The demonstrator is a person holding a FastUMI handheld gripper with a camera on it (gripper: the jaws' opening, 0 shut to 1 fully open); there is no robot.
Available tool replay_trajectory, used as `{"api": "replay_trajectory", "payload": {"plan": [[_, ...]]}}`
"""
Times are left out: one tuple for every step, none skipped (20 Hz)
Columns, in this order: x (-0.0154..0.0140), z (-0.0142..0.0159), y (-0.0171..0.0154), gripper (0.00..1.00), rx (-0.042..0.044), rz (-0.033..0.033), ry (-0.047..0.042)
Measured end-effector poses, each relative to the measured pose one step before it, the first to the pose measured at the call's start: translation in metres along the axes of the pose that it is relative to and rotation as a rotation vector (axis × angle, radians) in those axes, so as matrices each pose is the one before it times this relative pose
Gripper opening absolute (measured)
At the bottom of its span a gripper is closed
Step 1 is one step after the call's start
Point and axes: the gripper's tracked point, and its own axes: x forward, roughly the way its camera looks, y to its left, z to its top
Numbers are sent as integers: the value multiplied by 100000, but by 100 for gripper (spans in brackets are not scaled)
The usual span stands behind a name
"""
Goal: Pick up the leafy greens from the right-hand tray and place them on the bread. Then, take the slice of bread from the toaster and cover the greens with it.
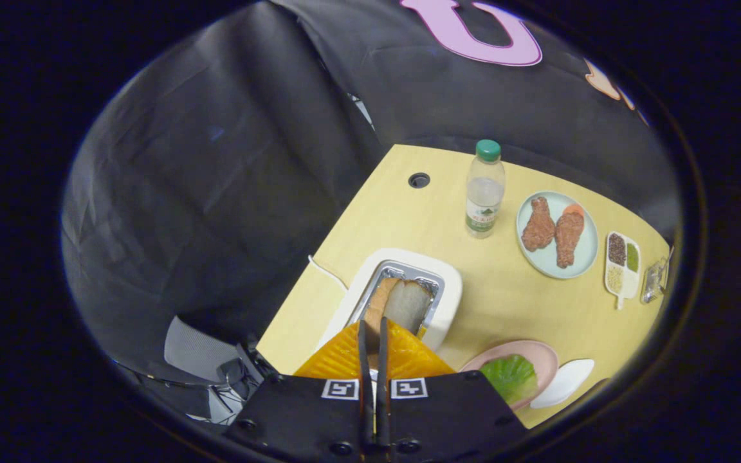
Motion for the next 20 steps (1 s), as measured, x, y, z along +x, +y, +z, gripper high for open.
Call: {"api": "replay_trajectory", "payload": {"plan": [[-466,108,233,4,747,1310,-490],[-464,132,243,4,778,1331,-609],[-500,61,103,4,732,1159,-634],[-602,172,210,4,684,880,-850],[-654,138,-3,4,489,654,-722],[-636,227,21,4,480,566,-1119],[-502,151,-24,4,487,878,-858],[-781,144,19,4,520,943,-1127],[-740,204,-29,4,693,1032,-1410],[-652,130,-224,4,1151,884,-1217],[-803,214,-93,4,1263,574,-1214],[-925,122,-290,4,903,129,-1164],[-893,290,-340,4,809,29,-1575],[-766,203,-407,4,997,-7,-1652],[-797,284,-471,4,1271,98,-1445],[-815,190,-347,4,1182,156,-1456],[-835,276,-488,4,1108,-174,-1524],[-778,31,-527,4,1138,-164,-1235],[-794,29,-692,4,1654,-43,-1218],[-778,77,-743,4,1664,-31,-1185]]}}
